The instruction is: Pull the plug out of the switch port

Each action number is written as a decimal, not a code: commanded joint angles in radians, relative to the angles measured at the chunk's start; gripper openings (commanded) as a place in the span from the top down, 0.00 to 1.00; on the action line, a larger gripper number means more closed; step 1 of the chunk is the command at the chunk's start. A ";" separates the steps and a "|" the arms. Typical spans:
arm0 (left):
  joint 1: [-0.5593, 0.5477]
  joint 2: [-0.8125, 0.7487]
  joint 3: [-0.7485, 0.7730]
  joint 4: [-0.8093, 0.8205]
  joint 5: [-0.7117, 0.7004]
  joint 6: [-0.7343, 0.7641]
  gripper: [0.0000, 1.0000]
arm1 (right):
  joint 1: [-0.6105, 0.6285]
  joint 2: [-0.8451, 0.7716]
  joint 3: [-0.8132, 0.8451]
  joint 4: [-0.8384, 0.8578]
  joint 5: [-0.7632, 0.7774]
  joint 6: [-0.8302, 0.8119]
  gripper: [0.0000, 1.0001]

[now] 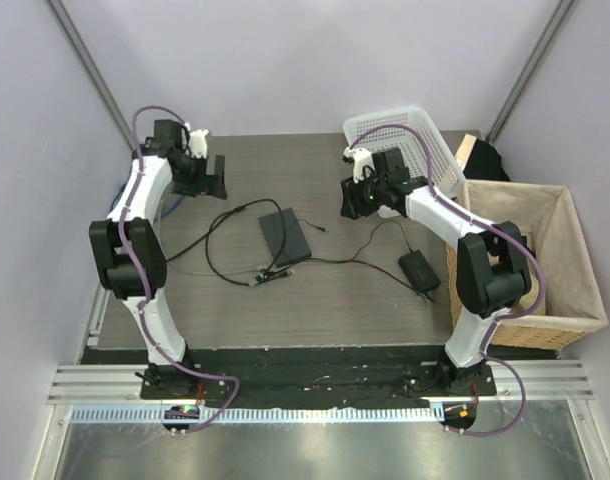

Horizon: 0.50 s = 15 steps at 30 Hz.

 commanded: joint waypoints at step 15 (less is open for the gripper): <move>-0.465 -0.276 -0.527 0.062 0.189 0.225 0.00 | 0.053 -0.046 -0.191 -0.058 -0.168 -0.097 0.43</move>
